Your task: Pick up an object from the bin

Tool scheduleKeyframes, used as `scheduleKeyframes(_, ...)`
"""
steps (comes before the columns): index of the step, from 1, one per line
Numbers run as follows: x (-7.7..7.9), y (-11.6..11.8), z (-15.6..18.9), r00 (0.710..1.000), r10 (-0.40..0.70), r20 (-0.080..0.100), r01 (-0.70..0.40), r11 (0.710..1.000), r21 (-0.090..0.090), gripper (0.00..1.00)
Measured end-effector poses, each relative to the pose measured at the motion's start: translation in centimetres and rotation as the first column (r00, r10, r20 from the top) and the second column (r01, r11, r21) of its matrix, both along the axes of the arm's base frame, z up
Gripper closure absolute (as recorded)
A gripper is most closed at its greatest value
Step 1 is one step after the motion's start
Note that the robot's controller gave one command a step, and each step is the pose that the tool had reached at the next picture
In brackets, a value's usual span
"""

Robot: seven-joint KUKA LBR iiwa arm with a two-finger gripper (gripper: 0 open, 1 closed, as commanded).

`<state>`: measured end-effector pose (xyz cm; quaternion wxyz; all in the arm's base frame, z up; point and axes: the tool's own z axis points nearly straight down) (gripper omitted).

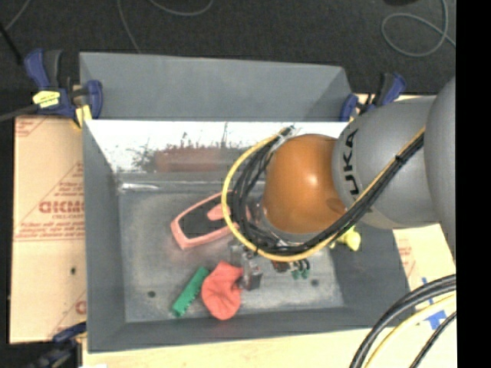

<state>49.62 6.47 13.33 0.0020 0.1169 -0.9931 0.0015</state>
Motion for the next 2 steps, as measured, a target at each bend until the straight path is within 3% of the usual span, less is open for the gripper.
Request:
scheduleKeyframes(1,-0.7,2.5,6.8,0.998,0.064,0.001,-0.064,0.998,0.000,1.00)
scheduleKeyframes(2,0.4,4.1,10.3,1.000,0.030,0.005,-0.030,1.000,0.002,1.00)
